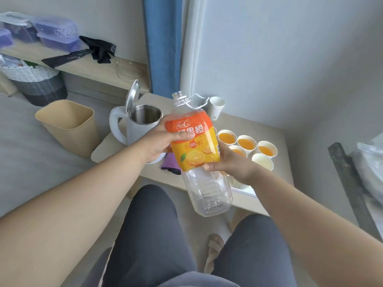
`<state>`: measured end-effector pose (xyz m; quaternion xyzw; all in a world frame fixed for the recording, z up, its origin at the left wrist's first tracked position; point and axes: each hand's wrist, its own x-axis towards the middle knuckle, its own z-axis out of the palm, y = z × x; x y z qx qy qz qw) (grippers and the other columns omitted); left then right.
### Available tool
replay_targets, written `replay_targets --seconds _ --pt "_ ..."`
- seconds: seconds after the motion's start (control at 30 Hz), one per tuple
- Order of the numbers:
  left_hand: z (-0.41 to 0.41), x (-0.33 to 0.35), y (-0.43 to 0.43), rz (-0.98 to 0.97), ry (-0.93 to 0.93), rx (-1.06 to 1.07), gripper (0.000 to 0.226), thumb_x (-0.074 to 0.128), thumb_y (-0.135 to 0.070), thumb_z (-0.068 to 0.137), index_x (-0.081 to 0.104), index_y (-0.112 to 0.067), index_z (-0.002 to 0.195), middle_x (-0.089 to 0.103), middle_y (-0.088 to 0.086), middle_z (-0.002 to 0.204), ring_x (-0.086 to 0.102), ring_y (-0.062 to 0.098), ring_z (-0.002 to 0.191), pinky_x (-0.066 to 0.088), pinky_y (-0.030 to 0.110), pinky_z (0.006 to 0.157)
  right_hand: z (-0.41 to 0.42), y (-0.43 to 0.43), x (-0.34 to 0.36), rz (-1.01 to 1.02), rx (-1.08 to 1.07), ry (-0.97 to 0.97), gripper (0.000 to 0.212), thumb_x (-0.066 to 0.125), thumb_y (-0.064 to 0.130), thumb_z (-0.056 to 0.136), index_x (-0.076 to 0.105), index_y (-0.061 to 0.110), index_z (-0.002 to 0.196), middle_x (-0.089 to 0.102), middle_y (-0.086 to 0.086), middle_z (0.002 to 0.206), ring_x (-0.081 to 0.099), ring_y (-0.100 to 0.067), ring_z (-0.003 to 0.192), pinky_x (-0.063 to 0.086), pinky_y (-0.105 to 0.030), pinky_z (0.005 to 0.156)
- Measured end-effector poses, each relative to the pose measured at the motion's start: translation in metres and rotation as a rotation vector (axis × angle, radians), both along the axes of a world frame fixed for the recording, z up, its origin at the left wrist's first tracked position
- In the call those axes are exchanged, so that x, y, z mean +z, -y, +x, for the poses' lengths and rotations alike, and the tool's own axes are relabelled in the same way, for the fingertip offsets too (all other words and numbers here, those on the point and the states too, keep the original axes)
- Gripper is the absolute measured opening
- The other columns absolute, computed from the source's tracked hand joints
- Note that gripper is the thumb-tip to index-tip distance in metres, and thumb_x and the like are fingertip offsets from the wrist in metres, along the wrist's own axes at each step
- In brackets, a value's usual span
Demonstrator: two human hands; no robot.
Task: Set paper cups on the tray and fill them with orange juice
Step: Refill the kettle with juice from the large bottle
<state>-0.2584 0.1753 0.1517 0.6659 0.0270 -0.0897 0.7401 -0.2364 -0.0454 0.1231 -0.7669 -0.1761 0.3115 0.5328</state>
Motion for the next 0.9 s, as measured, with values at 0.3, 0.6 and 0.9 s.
replay_targets --seconds 0.3,0.6,0.9 --pt "-0.007 -0.049 0.036 0.247 -0.024 -0.114 0.093 0.091 -0.022 0.054 0.038 -0.028 0.13 0.058 -0.009 0.118 0.059 0.007 0.106 0.053 0.026 0.08 -0.029 0.094 -0.089 -0.316 -0.59 -0.17 0.038 0.063 0.009 0.089 0.054 0.003 0.125 0.061 -0.008 0.099 0.059 -0.022 0.088 0.05 -0.037 0.09" --pt "-0.008 -0.074 0.047 0.351 -0.091 -0.084 0.11 0.09 -0.047 0.036 0.04 -0.028 0.132 0.053 0.0 0.132 0.059 0.015 0.114 0.053 0.038 0.093 -0.03 0.069 -0.163 -0.542 -0.698 -0.115 0.065 0.076 0.034 0.077 0.05 0.011 0.131 0.059 -0.005 0.123 0.056 -0.025 0.112 0.042 -0.028 0.082" --pt "-0.008 -0.076 0.048 0.328 -0.108 -0.056 0.091 0.085 -0.025 0.052 0.039 -0.025 0.13 0.059 -0.006 0.12 0.061 0.008 0.107 0.054 0.026 0.08 -0.024 0.054 -0.181 -0.644 -0.784 -0.023 0.043 0.069 0.037 0.08 0.059 0.016 0.116 0.054 -0.007 0.12 0.048 -0.03 0.114 0.048 -0.038 0.086"
